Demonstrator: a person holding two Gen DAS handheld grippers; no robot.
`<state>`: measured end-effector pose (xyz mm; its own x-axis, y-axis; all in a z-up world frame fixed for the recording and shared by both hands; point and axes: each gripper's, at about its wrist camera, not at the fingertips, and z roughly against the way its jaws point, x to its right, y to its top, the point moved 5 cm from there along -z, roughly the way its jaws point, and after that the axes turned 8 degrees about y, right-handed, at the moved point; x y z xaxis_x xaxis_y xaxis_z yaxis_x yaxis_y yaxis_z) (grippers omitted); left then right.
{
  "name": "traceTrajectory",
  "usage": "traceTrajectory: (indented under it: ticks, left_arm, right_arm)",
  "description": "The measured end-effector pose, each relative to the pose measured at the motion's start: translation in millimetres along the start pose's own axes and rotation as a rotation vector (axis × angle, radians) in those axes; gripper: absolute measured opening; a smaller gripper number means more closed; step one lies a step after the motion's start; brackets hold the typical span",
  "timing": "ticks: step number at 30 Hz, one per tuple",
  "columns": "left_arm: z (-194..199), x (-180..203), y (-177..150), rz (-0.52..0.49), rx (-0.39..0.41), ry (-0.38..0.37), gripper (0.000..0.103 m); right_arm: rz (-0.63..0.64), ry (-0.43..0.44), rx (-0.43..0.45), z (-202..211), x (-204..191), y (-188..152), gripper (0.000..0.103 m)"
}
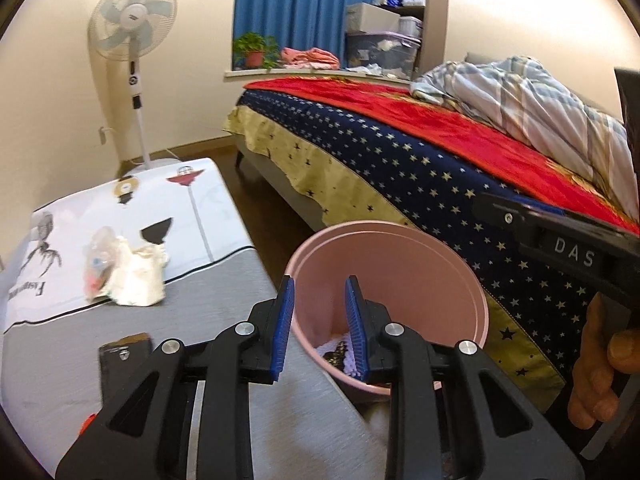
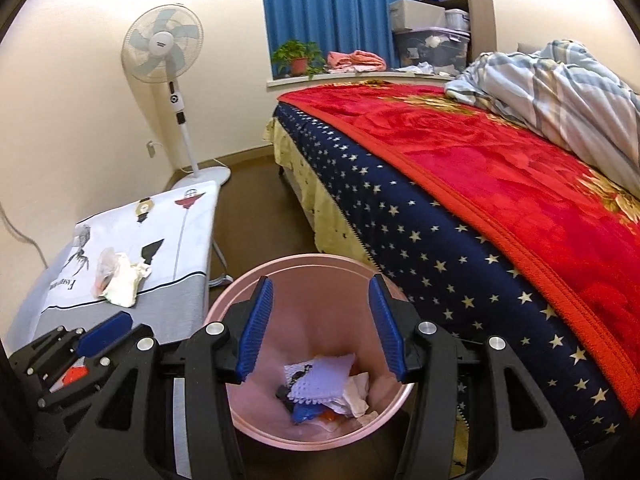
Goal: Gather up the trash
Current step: 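Open the left tool dropping the foam net while the right tool drops the white cloth into the bin, then move the left tool to the red plastic bag while the right tool approaches the black pouch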
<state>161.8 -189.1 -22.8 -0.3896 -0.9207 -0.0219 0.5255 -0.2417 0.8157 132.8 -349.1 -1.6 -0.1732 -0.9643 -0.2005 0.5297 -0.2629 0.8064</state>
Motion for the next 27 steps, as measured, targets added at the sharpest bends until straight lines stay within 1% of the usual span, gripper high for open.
traceTrajectory:
  ticks: [7, 13, 17, 19, 20, 23, 27]
  left_arm:
    - [18.1, -24.4, -3.2, 0.044, 0.014, 0.040, 0.026]
    - [31.2, -38.5, -10.9, 0.056, 0.015, 0.080, 0.026]
    - [38.0, -49.6, -18.4, 0.048, 0.011, 0.117, 0.026]
    - [41.8, -60.6, -22.5, 0.057, 0.008, 0.145, 0.026]
    - [44.1, -68.0, -24.5, 0.070, 0.007, 0.161, 0.026]
    - [48.0, -90.2, -31.0, 0.125, 0.000, 0.202, 0.027]
    - [49.0, -127.7, -47.9, 0.256, -0.032, 0.261, 0.026]
  right_arm:
    - [0.019, 0.039, 0.009, 7.5, -18.7, -2.9, 0.050]
    - [0.033, 0.080, 0.015, 11.7, -33.1, -5.2, 0.050]
    - [0.054, 0.114, 0.005, 7.5, -46.6, -10.8, 0.048]
    - [0.062, 0.136, -0.003, 3.7, -53.5, -14.2, 0.045]
    - [0.063, 0.146, -0.011, 1.3, -56.7, -16.0, 0.042]
    - [0.045, 0.178, -0.027, -4.4, -64.1, -19.2, 0.040]
    - [0.041, 0.227, -0.038, -11.1, -82.1, -23.3, 0.038]
